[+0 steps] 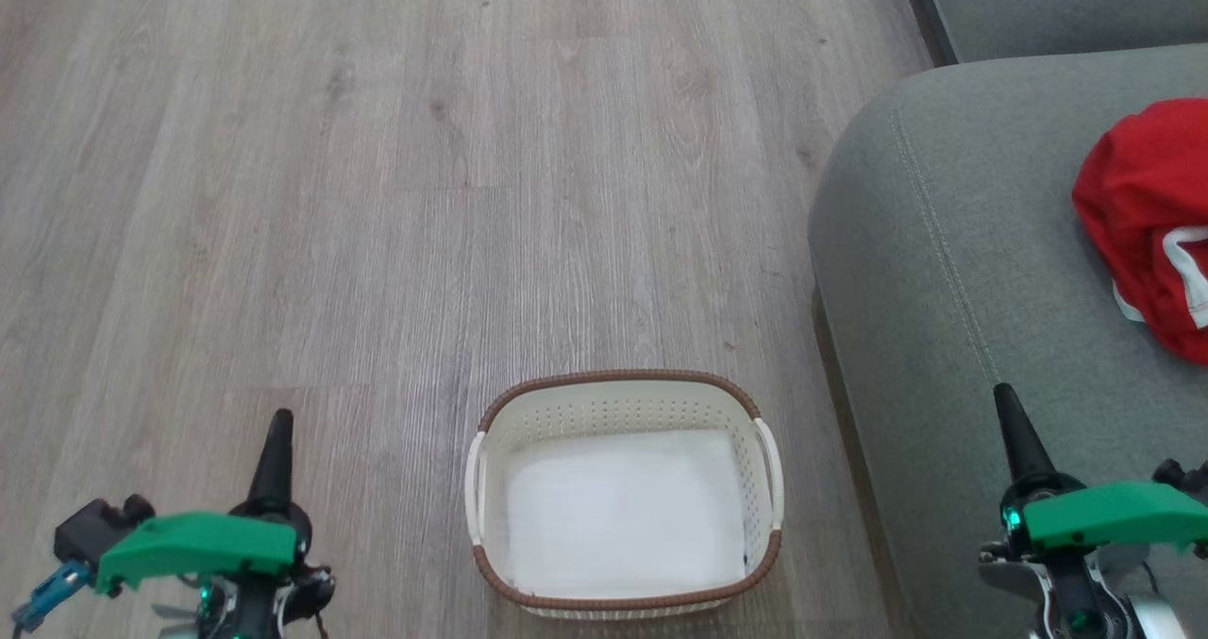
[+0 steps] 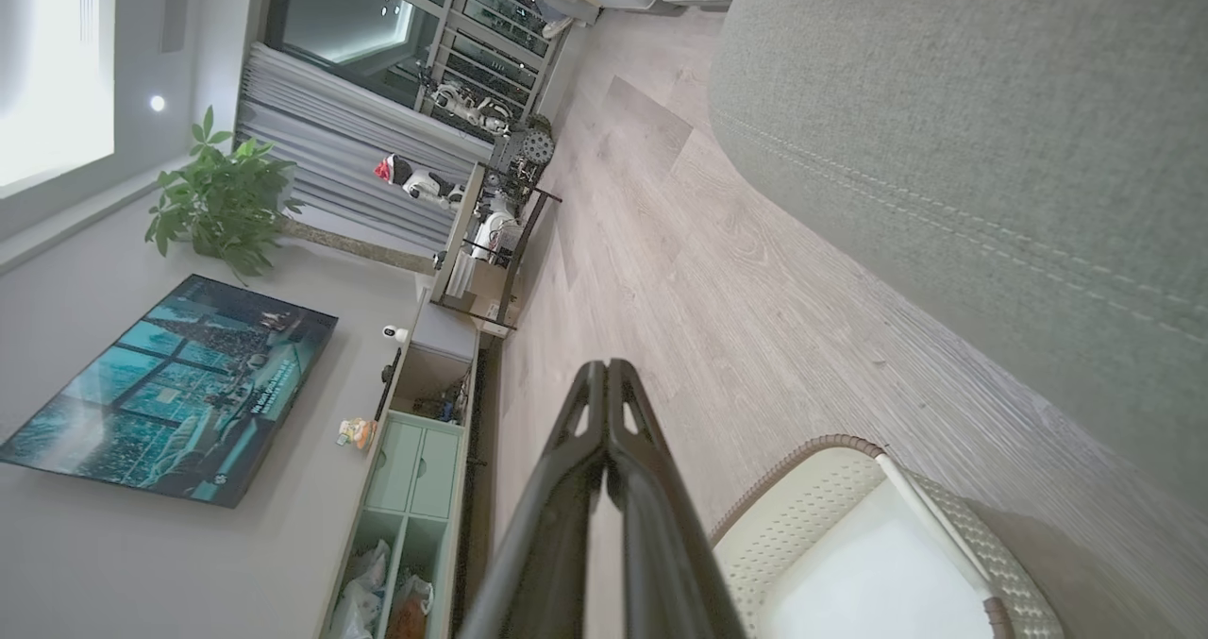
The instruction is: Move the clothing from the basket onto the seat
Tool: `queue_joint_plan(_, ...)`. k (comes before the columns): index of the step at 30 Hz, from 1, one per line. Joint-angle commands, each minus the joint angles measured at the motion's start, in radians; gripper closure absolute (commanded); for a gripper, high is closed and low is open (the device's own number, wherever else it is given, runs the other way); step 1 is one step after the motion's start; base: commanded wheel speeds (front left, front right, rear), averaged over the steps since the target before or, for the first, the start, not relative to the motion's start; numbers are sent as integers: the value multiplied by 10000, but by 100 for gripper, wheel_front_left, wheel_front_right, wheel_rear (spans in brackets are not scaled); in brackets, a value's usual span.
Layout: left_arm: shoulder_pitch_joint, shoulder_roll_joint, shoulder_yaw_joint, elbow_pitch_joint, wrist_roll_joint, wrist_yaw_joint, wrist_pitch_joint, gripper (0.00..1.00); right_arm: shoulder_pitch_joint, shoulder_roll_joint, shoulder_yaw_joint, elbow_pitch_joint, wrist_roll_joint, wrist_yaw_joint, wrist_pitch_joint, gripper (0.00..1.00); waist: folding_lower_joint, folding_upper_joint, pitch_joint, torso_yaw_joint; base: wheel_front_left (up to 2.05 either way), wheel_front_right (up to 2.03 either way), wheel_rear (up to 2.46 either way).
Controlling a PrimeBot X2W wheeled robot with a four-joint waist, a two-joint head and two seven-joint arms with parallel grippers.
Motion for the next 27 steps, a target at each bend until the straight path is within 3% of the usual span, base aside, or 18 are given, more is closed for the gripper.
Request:
queue_joint_plan(1,-532,63,375,-373,-319,-84,119,100,-495,-13,61,-301,304,-1,80,100,0,0,-5,5,0,0,0)
queue_joint_plan(27,-650,-60,909,-533,-3001,-278,837,100,-774,277,-308,-208,2664,-1,815,100,0,0,-69,79,0,0,0)
